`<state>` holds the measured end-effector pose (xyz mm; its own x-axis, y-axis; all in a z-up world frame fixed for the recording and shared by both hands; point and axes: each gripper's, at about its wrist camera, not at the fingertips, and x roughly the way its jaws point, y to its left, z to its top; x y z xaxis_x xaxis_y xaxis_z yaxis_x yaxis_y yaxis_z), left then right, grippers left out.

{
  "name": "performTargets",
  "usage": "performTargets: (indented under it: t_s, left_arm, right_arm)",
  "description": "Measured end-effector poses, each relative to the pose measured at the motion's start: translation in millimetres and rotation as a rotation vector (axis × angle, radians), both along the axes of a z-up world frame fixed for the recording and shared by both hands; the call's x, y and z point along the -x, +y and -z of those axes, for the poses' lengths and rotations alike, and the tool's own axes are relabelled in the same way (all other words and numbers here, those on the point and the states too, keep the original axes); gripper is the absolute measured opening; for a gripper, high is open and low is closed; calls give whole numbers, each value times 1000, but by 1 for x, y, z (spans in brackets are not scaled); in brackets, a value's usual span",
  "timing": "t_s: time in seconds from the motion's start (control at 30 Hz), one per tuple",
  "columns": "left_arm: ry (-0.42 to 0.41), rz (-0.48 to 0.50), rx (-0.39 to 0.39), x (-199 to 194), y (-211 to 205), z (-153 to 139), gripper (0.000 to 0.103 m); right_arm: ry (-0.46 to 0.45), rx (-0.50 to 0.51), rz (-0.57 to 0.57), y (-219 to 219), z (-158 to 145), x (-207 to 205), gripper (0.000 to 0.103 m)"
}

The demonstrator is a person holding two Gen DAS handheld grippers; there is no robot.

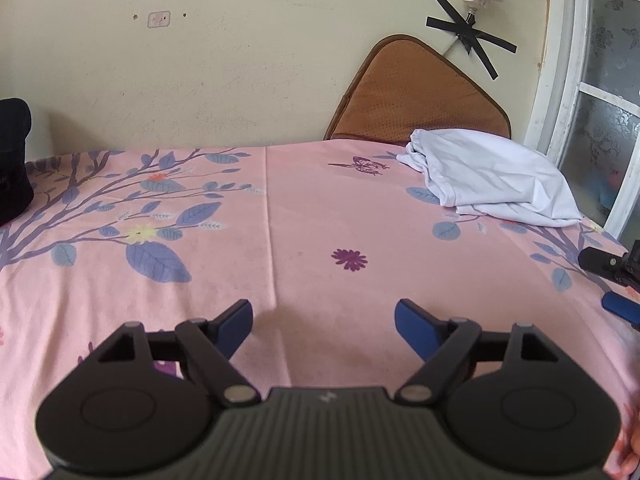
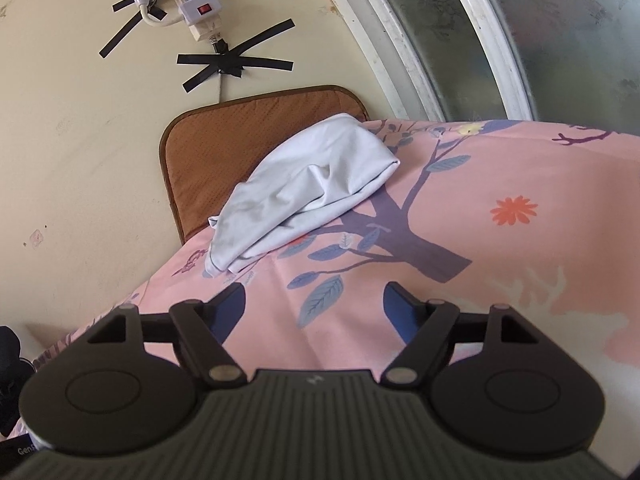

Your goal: Fold small clothes

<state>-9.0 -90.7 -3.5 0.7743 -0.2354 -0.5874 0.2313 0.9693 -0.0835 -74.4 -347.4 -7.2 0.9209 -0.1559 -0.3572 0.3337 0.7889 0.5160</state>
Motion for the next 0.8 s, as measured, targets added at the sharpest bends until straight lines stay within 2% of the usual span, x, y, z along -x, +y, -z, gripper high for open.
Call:
performTargets:
  t_s: [0.37,0.53,0.8]
  left_arm:
    - [-44,10,-56,6,-7,-2,86]
    - [-66,15,-77,9,-9,-3,92]
    - [-70,25,-101,10,-11,-3,95]
  right_arm:
    - [-15,-40,8,-6,1,1,82]
    - [-25,-52,8,-8,2,3,82]
    - [-36,-78,12,-12,3,5,83]
